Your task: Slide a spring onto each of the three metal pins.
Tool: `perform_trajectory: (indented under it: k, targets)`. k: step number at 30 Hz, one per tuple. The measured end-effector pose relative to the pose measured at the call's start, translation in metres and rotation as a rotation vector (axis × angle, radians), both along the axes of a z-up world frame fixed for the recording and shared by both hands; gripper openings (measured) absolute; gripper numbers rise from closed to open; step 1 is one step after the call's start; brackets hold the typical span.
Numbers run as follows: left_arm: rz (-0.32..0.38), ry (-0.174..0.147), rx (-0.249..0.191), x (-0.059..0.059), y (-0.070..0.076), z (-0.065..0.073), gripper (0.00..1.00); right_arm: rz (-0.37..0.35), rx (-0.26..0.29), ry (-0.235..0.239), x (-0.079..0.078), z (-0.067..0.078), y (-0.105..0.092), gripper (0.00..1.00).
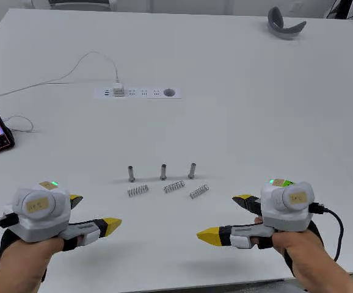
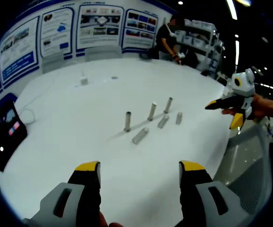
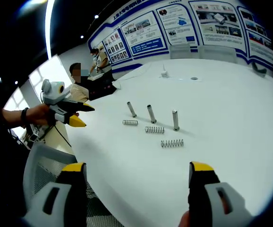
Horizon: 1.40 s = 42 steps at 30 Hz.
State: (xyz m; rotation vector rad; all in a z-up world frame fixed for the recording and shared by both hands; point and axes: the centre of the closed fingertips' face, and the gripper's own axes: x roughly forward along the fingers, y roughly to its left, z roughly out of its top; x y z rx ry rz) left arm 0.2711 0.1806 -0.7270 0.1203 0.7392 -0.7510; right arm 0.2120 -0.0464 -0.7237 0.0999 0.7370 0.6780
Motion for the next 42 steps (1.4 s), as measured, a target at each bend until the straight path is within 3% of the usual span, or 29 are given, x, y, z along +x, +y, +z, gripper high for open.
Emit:
perform_trajectory:
  k: [4, 10, 21, 42]
  targets:
    - [-0.004, 0.004, -0.009, -0.012, -0.003, 0.0, 0.72, 0.002, 0.004, -0.001, -0.001, 0.0, 0.001, 0.91]
    - [-0.008, 0.016, -0.007, -0.016, -0.001, -0.003, 0.74, 0.008, 0.001, 0.004, -0.003, -0.001, 0.001, 0.91]
    - [-0.025, 0.016, 0.0, -0.015, -0.003, -0.004, 0.74, 0.011, -0.004, 0.003, -0.005, -0.001, 0.002, 0.91]
    - [-0.168, 0.003, 0.068, -0.014, -0.023, -0.008, 0.73, 0.029, -0.023, 0.018, -0.01, -0.003, 0.005, 0.91]
